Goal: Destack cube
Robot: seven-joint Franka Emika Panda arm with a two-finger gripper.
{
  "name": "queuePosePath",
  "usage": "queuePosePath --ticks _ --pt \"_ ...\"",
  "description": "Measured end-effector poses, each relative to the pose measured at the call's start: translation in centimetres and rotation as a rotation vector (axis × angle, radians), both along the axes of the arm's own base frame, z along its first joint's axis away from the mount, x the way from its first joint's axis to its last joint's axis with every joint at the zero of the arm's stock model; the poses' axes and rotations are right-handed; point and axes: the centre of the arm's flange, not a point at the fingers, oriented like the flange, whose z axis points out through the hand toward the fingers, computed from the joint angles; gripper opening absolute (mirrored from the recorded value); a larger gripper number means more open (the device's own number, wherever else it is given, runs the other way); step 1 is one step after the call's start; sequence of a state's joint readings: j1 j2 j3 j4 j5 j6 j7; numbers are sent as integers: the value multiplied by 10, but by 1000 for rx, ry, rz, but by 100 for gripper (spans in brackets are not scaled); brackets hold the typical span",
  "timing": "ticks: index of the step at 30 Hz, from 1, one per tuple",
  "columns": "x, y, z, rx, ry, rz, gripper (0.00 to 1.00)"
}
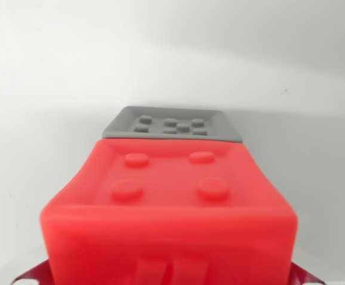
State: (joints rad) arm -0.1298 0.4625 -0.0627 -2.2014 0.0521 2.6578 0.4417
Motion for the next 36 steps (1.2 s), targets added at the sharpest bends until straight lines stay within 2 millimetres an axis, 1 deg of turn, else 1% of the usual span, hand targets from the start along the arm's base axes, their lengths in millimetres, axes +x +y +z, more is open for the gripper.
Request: queuePosePath --ticks 16,21,32,36 --pt "0 0 0 0 0 0 0" --pt "0 0 3 0 -1 0 0" --pt "1 0 22 2 -5 -1 0" --pt "1 0 32 3 -5 -1 0"
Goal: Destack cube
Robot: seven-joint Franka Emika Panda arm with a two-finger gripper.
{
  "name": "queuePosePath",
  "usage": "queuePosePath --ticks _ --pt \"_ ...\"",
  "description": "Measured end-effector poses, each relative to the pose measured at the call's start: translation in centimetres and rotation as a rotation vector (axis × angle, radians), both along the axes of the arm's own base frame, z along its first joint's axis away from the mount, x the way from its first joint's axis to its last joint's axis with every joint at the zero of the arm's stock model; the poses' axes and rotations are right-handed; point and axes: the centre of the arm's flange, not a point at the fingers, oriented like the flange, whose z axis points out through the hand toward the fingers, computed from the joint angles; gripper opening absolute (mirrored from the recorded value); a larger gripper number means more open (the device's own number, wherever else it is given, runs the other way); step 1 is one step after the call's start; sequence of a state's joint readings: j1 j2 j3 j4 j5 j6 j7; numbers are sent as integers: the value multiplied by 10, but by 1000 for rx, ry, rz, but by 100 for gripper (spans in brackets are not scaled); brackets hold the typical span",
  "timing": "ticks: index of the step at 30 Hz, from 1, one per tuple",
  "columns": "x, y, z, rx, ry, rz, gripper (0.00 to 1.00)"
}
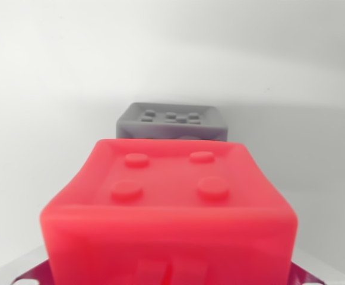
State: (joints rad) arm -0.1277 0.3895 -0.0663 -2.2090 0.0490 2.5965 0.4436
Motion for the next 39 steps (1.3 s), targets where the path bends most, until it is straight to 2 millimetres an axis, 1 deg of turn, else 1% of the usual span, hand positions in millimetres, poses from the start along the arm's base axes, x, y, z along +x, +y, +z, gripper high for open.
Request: queuePosePath --ticks 9,18,25,29,30,39 --pt "0 0 23 2 -2 0 0" --pt "0 -1 51 2 -8 4 0" --pt "-9 -9 47 3 4 36 0" --pt "-14 -15 47 3 3 59 0" --pt "-18 -19 48 3 2 71 0" --pt "-28 -29 47 3 4 121 0"
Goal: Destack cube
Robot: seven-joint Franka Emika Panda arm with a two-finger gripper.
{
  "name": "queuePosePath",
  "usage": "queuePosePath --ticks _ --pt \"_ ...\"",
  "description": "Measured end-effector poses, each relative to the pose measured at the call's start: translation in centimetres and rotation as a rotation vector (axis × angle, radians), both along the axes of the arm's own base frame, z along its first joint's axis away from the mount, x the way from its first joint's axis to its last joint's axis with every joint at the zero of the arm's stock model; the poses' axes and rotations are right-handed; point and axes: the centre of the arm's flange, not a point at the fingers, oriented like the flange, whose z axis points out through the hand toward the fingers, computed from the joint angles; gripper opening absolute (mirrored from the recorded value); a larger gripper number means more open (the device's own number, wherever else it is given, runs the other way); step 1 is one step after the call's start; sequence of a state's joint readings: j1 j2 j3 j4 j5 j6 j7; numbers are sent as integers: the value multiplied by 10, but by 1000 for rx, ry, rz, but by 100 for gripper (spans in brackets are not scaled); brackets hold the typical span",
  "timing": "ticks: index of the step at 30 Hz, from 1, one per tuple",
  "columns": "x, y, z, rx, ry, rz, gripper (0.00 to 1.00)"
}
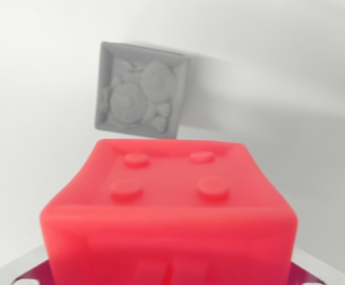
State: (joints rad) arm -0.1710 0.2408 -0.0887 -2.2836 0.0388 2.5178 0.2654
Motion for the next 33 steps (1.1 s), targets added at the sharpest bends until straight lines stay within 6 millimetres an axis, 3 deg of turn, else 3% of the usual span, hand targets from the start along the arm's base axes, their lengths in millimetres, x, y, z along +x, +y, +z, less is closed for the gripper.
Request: queuePosePath --ticks 33 --pt "-44 -47 -2 0 -1 198 0"
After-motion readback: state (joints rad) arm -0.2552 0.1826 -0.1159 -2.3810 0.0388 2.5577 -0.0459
